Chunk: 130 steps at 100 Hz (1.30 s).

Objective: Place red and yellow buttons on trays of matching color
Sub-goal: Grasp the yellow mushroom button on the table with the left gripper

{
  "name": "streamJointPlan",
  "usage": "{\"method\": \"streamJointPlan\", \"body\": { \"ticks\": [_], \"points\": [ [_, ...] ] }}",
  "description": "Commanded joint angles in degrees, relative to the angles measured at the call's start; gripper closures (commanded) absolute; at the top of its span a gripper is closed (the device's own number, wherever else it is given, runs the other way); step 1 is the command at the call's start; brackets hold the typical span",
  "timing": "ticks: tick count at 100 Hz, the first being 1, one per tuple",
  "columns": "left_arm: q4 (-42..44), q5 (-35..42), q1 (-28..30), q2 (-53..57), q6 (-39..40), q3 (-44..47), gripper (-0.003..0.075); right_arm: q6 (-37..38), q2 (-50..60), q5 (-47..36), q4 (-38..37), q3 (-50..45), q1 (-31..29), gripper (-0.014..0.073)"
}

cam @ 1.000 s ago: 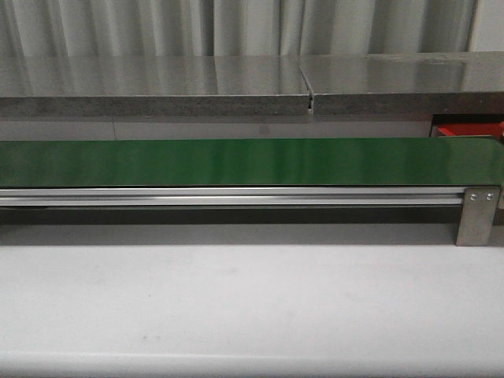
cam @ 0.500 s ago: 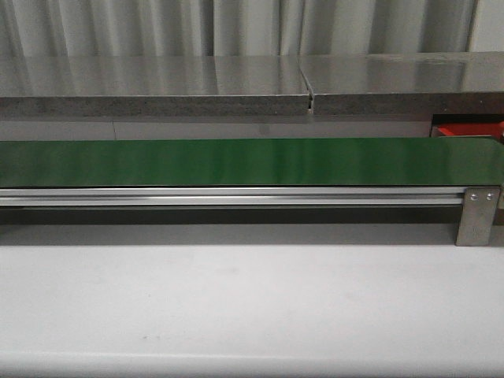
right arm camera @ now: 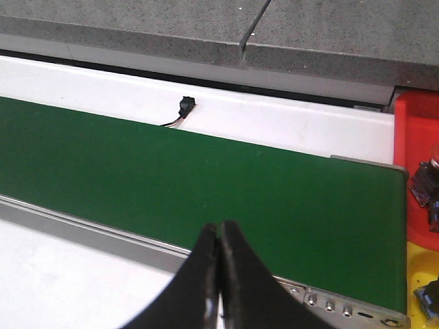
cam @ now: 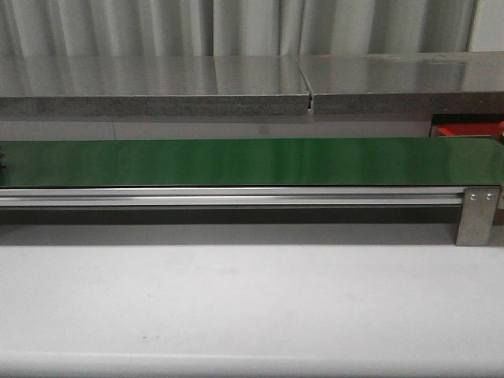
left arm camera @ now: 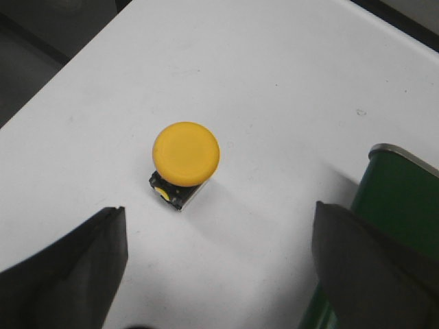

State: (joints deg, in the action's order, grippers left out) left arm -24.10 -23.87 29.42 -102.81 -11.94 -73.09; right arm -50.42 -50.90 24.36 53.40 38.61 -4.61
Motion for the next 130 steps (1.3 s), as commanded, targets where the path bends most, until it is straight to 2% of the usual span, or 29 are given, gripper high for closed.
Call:
{"method": "streamJointPlan", "body": {
  "ticks": [1, 38, 114, 130],
  "points": [
    [-0.59, 0.93, 0.14, 1.25, 0.03, -3.73, 0.0168, -0.46, 0.83, -2.10, 0.95, 1.54, 0.07, 0.0669],
    [1.57, -3.63, 1.00, -5.05, 0.03, -10.83, 0.0168, -0.46, 0.83, -2.10, 0.95, 1.54, 0.07, 0.0669],
    [1.83, 0.34, 1.28, -13.80, 0.03, -15.12, 0.0168, -0.46, 0.83, -2.10, 0.95, 1.54, 0.07, 0.0669],
    [1.63, 1.12, 1.28, -14.93, 0.03, -15.12, 0.0211, -0.46, 0.83, -2.10, 0.95, 1.54, 0.07, 0.0669]
  ]
}}
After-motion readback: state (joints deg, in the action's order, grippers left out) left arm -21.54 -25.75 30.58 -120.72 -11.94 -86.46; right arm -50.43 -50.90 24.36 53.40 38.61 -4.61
